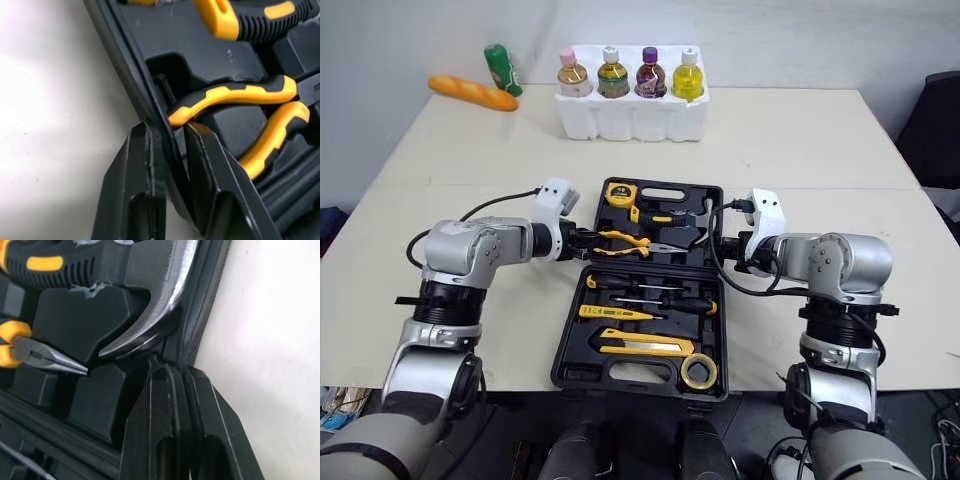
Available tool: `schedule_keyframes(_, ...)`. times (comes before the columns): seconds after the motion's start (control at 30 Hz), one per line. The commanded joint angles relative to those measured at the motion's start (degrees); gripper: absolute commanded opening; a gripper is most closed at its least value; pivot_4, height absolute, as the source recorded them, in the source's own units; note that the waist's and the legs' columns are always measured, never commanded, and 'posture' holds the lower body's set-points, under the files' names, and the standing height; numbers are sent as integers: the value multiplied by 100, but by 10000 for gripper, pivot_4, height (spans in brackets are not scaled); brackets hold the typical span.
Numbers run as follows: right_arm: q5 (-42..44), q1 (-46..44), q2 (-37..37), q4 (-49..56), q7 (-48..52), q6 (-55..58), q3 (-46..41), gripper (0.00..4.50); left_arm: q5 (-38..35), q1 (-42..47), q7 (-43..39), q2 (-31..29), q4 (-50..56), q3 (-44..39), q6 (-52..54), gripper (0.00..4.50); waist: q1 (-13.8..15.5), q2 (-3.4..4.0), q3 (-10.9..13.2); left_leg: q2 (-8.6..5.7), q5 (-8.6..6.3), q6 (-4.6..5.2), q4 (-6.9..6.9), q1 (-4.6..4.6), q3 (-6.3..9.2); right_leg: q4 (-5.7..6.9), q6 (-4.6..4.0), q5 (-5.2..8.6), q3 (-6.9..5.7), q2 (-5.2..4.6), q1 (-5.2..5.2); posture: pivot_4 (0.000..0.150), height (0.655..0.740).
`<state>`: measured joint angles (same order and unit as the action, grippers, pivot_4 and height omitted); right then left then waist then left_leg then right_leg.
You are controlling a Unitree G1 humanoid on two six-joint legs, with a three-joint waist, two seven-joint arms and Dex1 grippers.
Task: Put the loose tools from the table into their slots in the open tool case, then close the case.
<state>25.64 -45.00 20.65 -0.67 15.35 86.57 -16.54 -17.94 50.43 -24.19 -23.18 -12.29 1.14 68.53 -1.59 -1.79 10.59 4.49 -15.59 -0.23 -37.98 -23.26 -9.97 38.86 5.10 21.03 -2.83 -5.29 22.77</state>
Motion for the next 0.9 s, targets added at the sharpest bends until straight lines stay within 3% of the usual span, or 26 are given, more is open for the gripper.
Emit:
schedule_keyframes(0.03, -73, 133, -134, 28, -142, 45, -98, 0, 109, 142, 73, 33, -186, -86, -269, 2673, -3, 0, 0, 0, 0, 0, 0, 1, 1, -1, 0, 0, 0, 0, -1, 1500, 7400)
schedule_keyframes(0.2, -204, 538, -152, 575, 145, -1816, 293, 0, 171, 137, 238, 146, -120, -245, -742, 2012, -4, -1, 0, 0, 0, 0, 0, 2, 0, -4, 3, -1, 1, -2, -4, 1500, 7400)
schedule_keyframes(0.43, -794, 1248, -240, 950, 565, -4621, 868, 0, 582, 130, 896, 258, -431, -586, -2832, 1274, -13, 2, 6, -1, 1, -2, 21, -17, -16, -16, 9, -5, 6, 4, 32, 1500, 7400)
schedule_keyframes(0.57, -1579, 1458, 19, 236, 839, -6753, 1331, 0, 574, -25, 1228, 429, -759, -930, -4121, 101, -34, 3, 7, -1, 2, -1, 6, -80, -22, -2, 11, -6, 9, 3, 100, 1500, 7400)
schedule_keyframes(0.8, -3376, 1637, 851, -1975, 420, -10719, 2121, 0, 1234, -890, 866, 56, -863, -515, -6712, 101, -61, 4, 9, 7, 0, 2, -2, -84, -20, -3, 12, -7, 2, 3, 102, 1500, 7400)
schedule_keyframes(0.9, -3859, 1684, 1126, -2601, 99, -11751, 2367, 0, 1525, -1231, 767, -87, -766, -315, -7414, 101, -72, 4, 9, 2, -3, 8, -7, -78, -20, -4, 12, -7, 1, -11, 91, 1500, 7400)
